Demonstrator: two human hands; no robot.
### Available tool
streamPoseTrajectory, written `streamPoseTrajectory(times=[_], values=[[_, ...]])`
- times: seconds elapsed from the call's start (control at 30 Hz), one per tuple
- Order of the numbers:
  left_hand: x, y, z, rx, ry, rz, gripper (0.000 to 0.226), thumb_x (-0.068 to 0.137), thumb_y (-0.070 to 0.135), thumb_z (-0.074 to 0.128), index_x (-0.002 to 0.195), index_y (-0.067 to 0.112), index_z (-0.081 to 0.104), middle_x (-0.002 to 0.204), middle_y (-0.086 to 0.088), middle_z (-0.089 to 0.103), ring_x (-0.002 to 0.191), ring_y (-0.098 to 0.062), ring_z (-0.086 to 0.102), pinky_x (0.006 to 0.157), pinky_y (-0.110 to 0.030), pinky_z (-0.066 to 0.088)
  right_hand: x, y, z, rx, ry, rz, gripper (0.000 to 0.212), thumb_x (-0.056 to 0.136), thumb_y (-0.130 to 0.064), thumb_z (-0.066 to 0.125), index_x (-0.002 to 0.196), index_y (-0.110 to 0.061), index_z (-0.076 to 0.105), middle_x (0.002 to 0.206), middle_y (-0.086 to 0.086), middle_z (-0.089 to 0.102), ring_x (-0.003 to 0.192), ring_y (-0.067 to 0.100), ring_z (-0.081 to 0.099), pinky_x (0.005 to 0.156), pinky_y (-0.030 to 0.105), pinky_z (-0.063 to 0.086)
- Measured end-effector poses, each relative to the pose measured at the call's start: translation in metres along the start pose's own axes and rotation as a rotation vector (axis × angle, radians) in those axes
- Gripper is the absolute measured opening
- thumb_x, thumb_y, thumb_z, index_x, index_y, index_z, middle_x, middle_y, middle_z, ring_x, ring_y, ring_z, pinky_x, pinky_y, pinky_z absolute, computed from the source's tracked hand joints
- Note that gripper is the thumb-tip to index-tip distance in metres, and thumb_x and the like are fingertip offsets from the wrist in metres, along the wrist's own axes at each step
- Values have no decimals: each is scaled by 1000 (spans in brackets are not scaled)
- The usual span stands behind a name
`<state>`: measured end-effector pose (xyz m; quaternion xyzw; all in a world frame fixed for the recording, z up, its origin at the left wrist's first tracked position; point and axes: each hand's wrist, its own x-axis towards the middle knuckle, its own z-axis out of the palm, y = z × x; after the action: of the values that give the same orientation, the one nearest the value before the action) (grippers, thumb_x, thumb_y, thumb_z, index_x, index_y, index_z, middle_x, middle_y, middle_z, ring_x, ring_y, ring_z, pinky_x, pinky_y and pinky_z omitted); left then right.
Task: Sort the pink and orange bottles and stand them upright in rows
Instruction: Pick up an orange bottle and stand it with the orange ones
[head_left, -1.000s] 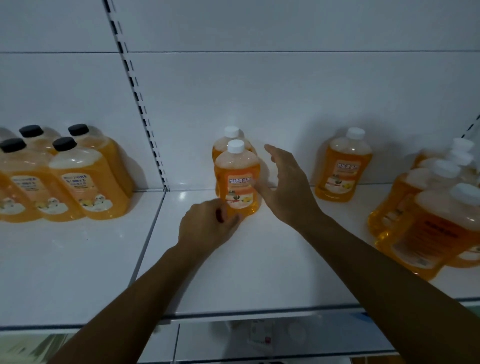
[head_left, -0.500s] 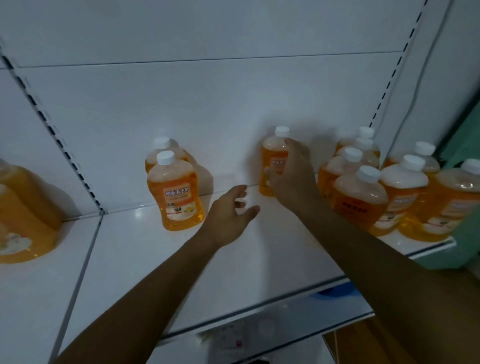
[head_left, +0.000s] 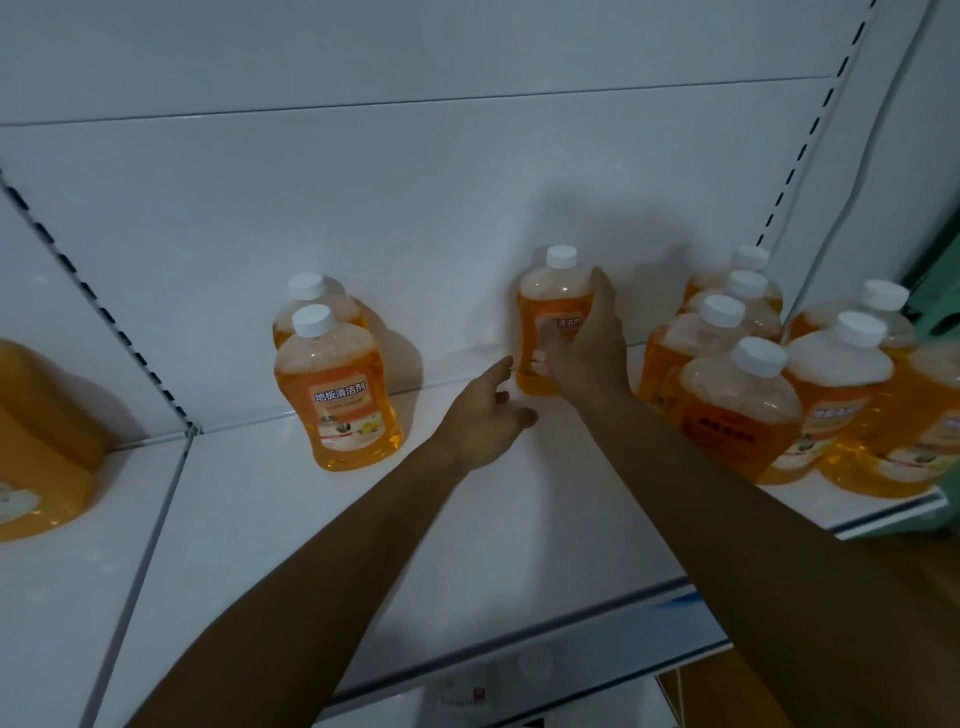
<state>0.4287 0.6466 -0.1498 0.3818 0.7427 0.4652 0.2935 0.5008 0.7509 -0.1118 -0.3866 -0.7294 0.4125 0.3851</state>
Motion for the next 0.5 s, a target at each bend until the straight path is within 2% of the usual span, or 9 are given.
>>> streamPoseTrajectory(times=[0.07, 0.17, 0.2, 0.27, 0.37, 0.5], values=[[-1, -4, 0, 40, 2, 28, 69, 93, 16, 60, 152, 27, 25, 152, 3, 38, 134, -21, 43, 105, -41, 45, 0, 2, 1, -21, -13, -30, 69, 94, -23, 59, 150, -29, 19, 145, 6, 40, 128, 25, 45, 90, 27, 37], [-11, -11, -1, 149, 17, 97, 55, 96, 23, 56, 146, 31, 35, 135, 8, 53, 113, -13, 54, 84, -22, 47, -2, 1, 7, -48, -59, -84, 65, 94, -27, 59, 147, -29, 22, 140, 4, 45, 123, 22, 48, 88, 27, 37], [-16, -12, -2, 177, 31, 102, 52, 97, 25, 56, 145, 29, 36, 129, 11, 53, 109, -10, 54, 81, -20, 46, -4, 0, 11, -44, -80, -99, 64, 93, -29, 60, 146, -29, 23, 138, 3, 46, 121, 22, 49, 88, 28, 39], [-27, -17, -7, 240, 62, 99, 51, 97, 30, 55, 144, 27, 36, 120, 12, 51, 104, -7, 53, 82, -23, 48, -8, -5, 21, -34, -127, -130, 62, 93, -32, 60, 144, -29, 25, 136, 3, 48, 117, 22, 53, 91, 33, 46], [-42, -25, -17, 363, 63, 129, 52, 97, 31, 54, 145, 28, 34, 123, 11, 53, 99, -8, 56, 82, -23, 52, -15, -13, 36, -43, -192, -172, 59, 93, -30, 59, 143, -26, 28, 133, 5, 51, 115, 24, 55, 93, 41, 51], [-54, -42, -30, 449, 116, 196, 51, 95, 30, 58, 142, 24, 40, 133, 8, 55, 114, -17, 58, 95, -32, 52, -23, -25, 58, -103, -225, -251, 55, 93, -33, 58, 141, -24, 31, 131, 5, 54, 114, 25, 58, 94, 46, 52]])
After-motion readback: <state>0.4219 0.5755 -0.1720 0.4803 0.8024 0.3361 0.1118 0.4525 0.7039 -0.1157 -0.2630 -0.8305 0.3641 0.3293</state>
